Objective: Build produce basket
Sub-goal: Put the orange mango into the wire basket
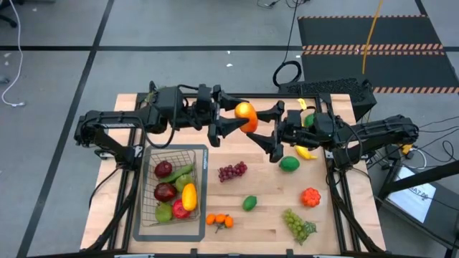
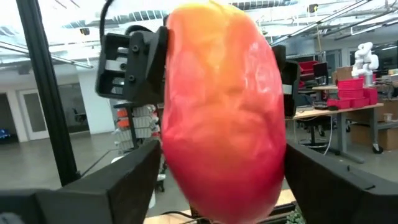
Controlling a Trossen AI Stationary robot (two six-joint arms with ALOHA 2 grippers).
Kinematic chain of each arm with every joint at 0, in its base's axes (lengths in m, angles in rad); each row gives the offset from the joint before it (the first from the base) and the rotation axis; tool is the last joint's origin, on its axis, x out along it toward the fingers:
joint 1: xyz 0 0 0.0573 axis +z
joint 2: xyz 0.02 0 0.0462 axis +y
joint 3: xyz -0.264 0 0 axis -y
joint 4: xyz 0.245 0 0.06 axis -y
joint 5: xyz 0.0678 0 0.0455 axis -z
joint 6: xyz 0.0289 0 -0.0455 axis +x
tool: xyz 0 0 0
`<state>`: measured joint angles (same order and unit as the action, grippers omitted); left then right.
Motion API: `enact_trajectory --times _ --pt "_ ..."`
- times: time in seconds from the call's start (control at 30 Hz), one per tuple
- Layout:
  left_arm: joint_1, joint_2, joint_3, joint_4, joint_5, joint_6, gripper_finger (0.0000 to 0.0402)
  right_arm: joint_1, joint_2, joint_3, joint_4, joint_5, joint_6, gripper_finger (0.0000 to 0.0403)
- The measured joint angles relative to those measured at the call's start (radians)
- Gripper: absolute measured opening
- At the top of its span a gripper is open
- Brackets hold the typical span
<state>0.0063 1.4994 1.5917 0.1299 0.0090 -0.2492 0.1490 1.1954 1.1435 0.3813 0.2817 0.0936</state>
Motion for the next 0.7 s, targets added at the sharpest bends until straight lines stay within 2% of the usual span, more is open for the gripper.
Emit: enact_trajectory --times 0.13,0.23,0.47,0.7 --pt "0.014 -0.021 0.000 -0.001 0.001 -0.029 0.0287 0.000 -0.016 0.000 0.006 0.000 0.027 0.0349" --pt "0.042 -0.054 -0.001 0.008 0.042 -0.085 0.0279 0.005 -0.031 0.000 -0.004 -0.002 0.037 0.0356" --pt "0.134 -0.149 0.000 0.046 0.177 -0.209 0.0291 0.012 -0.082 0.000 -0.083 -0.003 0.052 0.0353" --pt "0.236 -0.239 0.000 0.087 0.355 -0.344 0.0278 0.012 -0.110 0.000 -0.155 0.000 0.052 0.0353"
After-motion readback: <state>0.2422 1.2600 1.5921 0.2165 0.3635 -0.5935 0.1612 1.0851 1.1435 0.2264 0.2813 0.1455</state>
